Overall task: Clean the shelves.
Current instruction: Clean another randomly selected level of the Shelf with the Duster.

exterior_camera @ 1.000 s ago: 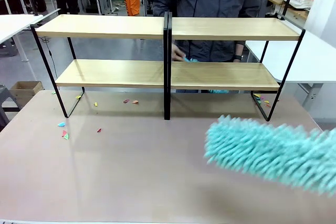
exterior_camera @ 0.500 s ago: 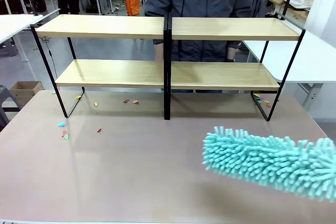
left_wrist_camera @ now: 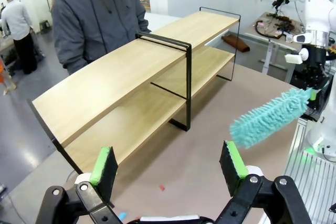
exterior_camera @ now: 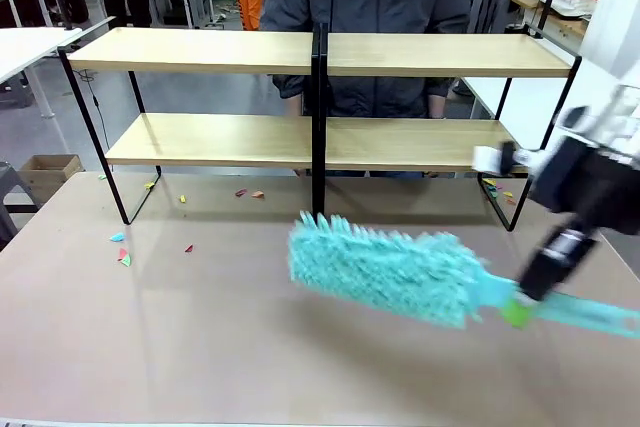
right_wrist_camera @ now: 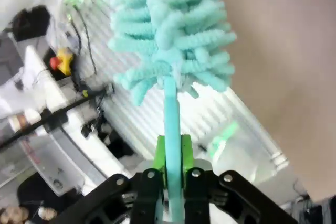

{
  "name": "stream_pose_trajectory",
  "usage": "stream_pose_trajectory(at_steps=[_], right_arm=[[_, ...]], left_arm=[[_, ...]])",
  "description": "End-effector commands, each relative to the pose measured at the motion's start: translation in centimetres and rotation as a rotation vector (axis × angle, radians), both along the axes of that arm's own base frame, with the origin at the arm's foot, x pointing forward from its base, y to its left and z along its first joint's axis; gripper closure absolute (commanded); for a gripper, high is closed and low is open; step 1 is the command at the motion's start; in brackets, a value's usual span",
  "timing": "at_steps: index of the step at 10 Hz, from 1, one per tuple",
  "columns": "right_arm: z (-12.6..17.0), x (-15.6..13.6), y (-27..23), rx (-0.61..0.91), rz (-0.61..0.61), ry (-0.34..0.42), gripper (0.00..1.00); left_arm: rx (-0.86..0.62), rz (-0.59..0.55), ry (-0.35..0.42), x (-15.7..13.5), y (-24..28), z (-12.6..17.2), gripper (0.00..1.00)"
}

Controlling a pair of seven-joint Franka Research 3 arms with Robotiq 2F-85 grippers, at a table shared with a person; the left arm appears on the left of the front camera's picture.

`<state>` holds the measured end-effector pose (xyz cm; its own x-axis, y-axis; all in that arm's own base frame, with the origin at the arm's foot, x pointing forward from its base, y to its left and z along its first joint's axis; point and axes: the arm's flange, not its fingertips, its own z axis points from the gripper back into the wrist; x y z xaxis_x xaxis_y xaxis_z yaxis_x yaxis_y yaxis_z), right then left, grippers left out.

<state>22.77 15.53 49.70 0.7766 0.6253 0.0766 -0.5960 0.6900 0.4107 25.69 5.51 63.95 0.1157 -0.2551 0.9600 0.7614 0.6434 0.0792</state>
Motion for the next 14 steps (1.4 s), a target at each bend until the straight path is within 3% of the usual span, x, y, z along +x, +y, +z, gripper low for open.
stream_pose_trajectory(at_steps=[1,2,3,4,5,7,9,11,12,13,14], right_arm=[[-3.2,-1.1,4.4,-0.034,-0.062,-0.051,0.88],[0.0,0.0,0.0,0.0,0.0,0.0,0.88],[0.0,0.0,0.0,0.0,0.0,0.0,0.88],[-0.5,0.0,3.3,-0.01,-0.015,-0.041,0.88],[-1.0,-0.4,4.1,-0.021,-0.115,-0.127,0.88],[-4.5,1.7,10.3,-0.041,-0.099,-0.173,0.88],[-8.0,1.8,16.0,-0.05,-0.095,-0.198,0.88],[-9.2,1.7,17.5,-0.103,-0.206,-0.357,0.88],[-7.7,0.5,15.5,-0.059,-0.092,-0.227,0.88],[-7.7,0.5,15.5,-0.059,-0.092,-0.227,0.88],[-9.2,0.7,17.3,-0.064,-0.123,-0.276,0.88]], left_arm=[[-0.002,-0.006,-0.001,0.1,0.0,-0.1,0.0],[-0.002,-0.006,-0.001,0.1,0.0,-0.1,0.0],[-0.002,-0.006,-0.001,0.1,0.0,-0.1,0.0],[-0.002,-0.006,-0.001,0.1,0.0,-0.1,0.0],[-0.002,-0.006,-0.001,0.1,0.0,-0.1,0.0],[-0.002,-0.006,-0.001,0.1,0.0,-0.1,0.0],[-0.002,-0.006,-0.001,0.1,0.0,-0.1,0.0],[-0.002,-0.006,-0.001,0.1,0.0,-0.1,0.0],[-0.002,-0.006,-0.001,0.1,0.0,-0.1,0.0],[-0.002,-0.006,-0.001,0.1,0.0,-0.1,0.0],[-0.002,-0.006,-0.001,0.1,0.0,-0.1,0.0]])
